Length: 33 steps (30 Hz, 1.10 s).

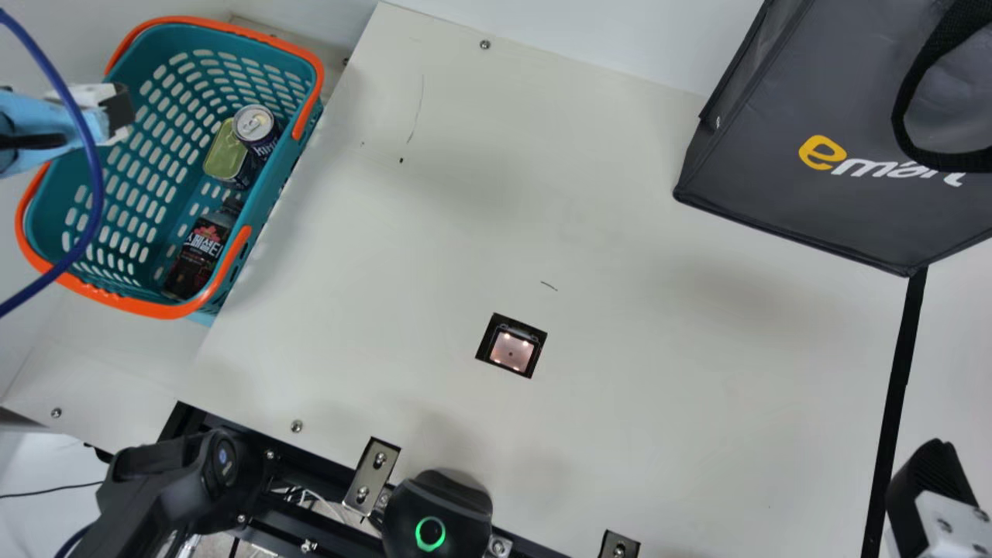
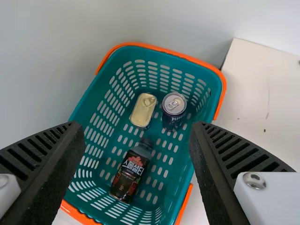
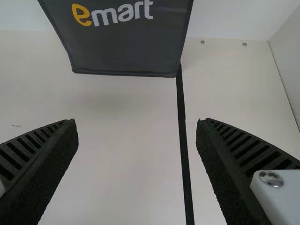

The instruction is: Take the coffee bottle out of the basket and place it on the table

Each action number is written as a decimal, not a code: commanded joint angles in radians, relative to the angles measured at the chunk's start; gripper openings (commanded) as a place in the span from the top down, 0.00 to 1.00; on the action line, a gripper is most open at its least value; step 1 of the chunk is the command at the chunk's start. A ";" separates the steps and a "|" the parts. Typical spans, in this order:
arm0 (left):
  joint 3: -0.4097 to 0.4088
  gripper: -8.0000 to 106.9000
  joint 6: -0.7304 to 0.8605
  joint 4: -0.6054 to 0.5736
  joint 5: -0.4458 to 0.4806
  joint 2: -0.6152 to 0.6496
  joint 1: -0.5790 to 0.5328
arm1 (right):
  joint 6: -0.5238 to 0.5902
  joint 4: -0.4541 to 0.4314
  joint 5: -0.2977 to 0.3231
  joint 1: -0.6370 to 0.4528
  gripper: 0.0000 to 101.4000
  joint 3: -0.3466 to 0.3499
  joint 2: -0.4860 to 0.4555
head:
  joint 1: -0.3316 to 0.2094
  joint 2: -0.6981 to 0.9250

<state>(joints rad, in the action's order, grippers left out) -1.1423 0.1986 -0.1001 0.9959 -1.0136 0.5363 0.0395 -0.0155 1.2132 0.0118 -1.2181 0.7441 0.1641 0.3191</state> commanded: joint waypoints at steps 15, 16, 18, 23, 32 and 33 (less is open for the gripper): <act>0.104 0.15 0.053 -0.017 -0.078 -0.061 0.040 | 0.000 0.000 0.000 0.000 0.10 0.000 0.000 | -0.026 0.002; 0.110 0.15 0.061 -0.022 -0.084 -0.066 0.046 | 0.000 0.000 0.000 0.000 0.10 0.000 0.000 | -0.026 0.002; 0.121 0.15 0.074 -0.028 -0.094 -0.078 0.054 | 0.000 0.000 0.000 0.000 0.10 0.000 0.000 | -0.026 0.002; 0.140 0.15 0.112 -0.050 -0.121 -0.111 0.079 | 0.000 0.000 0.000 0.000 0.10 0.000 0.000 | -0.026 0.002; 0.168 0.15 0.162 -0.072 -0.173 -0.174 0.102 | 0.000 0.000 0.000 0.000 0.10 0.000 0.000 | -0.026 0.002; 0.172 0.15 0.167 -0.074 -0.179 -0.180 0.101 | 0.000 0.000 0.000 0.000 0.10 0.000 0.000 | -0.026 0.002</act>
<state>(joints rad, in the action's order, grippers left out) -0.9731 0.3619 -0.1729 0.8203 -1.1878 0.6367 0.0395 -0.0155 1.2132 0.0118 -1.2181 0.7441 0.1641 0.3191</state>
